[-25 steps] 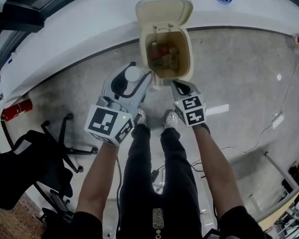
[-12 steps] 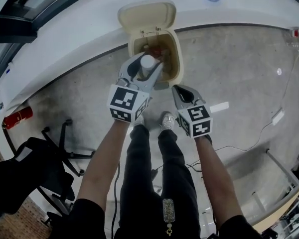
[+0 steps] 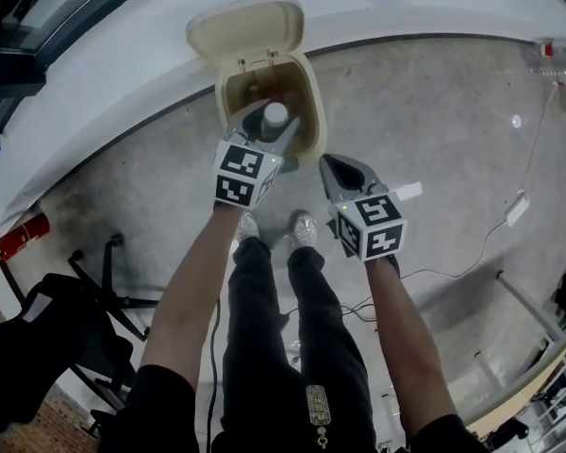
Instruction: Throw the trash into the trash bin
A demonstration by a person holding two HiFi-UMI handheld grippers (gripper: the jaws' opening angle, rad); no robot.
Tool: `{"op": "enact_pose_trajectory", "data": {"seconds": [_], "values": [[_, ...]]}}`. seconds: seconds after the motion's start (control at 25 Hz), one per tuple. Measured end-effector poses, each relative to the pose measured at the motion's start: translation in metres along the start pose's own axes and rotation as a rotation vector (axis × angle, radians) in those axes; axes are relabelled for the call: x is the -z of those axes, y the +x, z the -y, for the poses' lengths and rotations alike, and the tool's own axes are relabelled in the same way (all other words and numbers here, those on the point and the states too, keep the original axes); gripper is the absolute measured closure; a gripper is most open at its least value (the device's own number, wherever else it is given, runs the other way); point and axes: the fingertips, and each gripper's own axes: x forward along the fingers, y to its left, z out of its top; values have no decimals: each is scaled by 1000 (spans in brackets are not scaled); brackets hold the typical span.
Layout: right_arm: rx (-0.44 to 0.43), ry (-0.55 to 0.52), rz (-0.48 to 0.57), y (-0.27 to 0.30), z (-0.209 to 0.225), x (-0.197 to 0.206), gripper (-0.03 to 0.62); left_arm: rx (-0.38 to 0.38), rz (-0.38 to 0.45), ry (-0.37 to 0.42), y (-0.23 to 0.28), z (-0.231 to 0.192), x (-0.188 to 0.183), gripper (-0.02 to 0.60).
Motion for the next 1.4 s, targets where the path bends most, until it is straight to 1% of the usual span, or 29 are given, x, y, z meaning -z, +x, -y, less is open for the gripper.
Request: {"op": "enact_pose_trajectory", "data": {"seconds": [0.12,0.32,0.44,0.52,0.64,0.76,0.88,1.04,1.2,1.32,1.4], "values": [[-5,17,9,6,6,-13,592,-5,-62,-1,10,-8,16,374],[-1,37,16,15,14,-27,592,-1,-191,-22,17,-11,44,373],[0,40,15,20,13,-30,592,7,-231,-37,16,-13,55,370],[-1,45,11,21,12,-30,592,22,-247,-54,16,-12,58,341],[-1,54,4,23,10,-27,592,31,-248,-52,15,-13,53,307],[-1,61,4,25,8,-26,592,24,-237,-43,11,-18,44,305],[1,70,15,25,7,-32,591,1,-232,-40,2,-30,32,305],[-2,71,33,26,2,-48,592,-43,-240,-34,-17,-56,20,305],[-5,56,56,28,-10,-73,592,-90,-231,-22,-43,-91,-2,223],[-3,40,73,26,-19,-93,592,-115,-192,-4,-59,-117,-34,192],[4,29,83,24,-23,-105,592,-108,-168,28,-63,-128,-61,183]]}}
